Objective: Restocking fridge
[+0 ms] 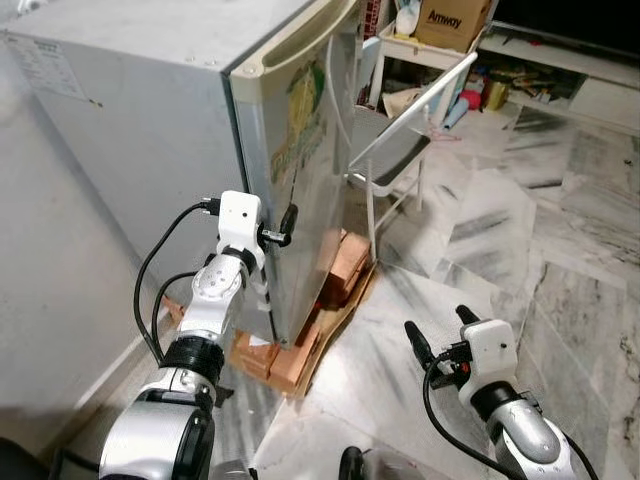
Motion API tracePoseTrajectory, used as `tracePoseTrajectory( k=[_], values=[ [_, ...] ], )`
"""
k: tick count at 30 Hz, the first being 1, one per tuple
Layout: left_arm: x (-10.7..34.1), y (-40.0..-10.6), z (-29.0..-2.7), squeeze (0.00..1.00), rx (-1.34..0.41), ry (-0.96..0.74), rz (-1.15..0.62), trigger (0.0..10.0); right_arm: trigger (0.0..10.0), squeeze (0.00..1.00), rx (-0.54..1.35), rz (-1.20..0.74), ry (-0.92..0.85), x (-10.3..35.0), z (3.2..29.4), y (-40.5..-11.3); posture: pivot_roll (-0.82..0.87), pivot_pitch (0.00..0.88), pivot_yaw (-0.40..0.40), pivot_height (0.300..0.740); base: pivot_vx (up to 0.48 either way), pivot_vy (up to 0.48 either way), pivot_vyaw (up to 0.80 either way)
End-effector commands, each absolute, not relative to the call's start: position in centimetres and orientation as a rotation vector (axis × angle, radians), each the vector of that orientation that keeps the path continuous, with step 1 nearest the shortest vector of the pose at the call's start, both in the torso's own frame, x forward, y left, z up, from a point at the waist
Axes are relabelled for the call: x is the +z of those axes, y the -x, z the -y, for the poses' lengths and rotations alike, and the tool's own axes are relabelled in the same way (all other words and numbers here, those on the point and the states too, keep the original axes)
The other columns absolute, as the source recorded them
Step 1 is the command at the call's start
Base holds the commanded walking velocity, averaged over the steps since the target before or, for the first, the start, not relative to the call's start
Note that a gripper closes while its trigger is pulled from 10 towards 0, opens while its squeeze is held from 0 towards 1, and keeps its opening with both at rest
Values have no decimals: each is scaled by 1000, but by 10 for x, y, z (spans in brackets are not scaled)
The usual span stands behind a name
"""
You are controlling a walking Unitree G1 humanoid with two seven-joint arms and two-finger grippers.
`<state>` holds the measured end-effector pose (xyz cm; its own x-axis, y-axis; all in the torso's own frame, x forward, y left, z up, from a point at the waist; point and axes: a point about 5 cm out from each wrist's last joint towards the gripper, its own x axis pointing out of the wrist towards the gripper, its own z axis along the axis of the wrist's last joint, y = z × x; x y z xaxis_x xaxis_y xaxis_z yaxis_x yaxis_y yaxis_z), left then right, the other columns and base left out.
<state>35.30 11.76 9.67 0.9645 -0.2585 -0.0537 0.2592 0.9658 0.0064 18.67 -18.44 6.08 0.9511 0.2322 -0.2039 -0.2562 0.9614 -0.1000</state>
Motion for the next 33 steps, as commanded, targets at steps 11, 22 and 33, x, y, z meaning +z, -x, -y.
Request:
tracePoseTrajectory(
  k=[11, 22, 33],
  values=[
    [171, -333, 33, 0, -862, 95, 165, 10000, 10000, 0, 252, -252, 119, 55, 191, -182, -144, 48, -36, 740, 0, 0, 0],
    [188, -332, 43, 0, -878, 137, 218, 10000, 10000, 0, 242, -256, 99, 49, 189, -184, -147, 28, -18, 740, 0, 0, 0],
    [137, -341, -67, 0, -530, 41, 128, 10000, 10000, 0, 246, -245, 80, 42, 185, -189, -107, 27, -11, 740, 0, 0, 0]
  ],
)
